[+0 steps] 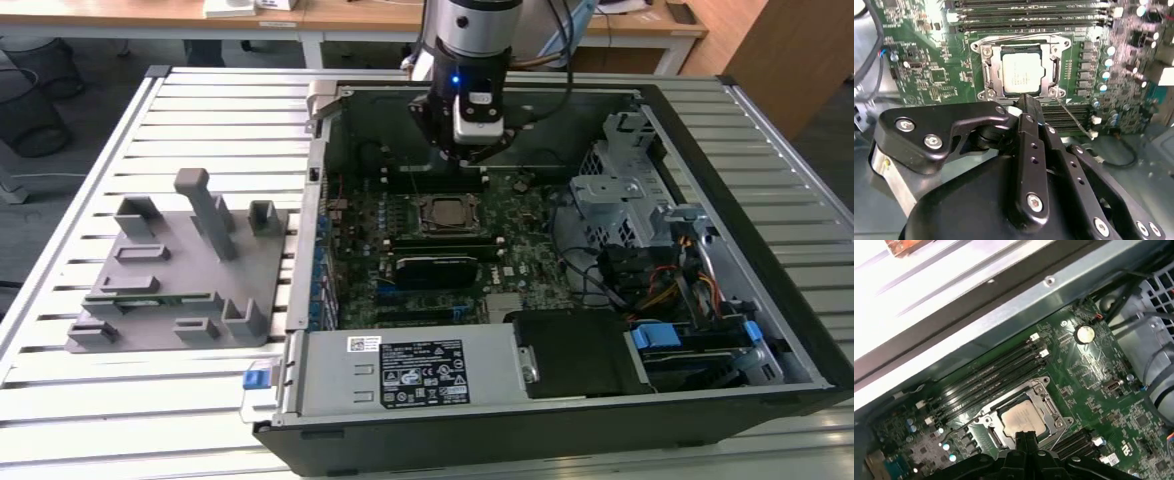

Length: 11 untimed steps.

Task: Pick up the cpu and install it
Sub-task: 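Install the first cpu locking lever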

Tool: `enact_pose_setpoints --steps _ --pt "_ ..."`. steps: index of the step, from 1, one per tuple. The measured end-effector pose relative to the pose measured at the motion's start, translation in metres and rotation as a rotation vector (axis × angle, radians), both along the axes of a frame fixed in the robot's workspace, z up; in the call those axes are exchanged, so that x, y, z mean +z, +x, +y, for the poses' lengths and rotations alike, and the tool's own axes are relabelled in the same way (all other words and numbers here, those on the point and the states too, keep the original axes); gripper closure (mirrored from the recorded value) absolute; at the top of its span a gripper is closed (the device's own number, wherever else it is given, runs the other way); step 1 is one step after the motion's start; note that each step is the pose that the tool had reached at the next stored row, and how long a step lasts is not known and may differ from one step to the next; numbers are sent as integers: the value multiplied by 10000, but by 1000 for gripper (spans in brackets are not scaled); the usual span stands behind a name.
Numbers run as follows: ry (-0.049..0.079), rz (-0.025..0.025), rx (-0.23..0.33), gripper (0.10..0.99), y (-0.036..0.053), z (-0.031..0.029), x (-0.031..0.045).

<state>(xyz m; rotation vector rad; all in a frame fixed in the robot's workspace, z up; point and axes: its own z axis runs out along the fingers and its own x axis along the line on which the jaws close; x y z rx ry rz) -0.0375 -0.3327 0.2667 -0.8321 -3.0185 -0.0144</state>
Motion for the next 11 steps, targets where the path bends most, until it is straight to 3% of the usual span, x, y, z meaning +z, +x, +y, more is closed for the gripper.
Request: enact_pose_setpoints --steps 11 --pt "-1 0 1989 980 0 0 -9"
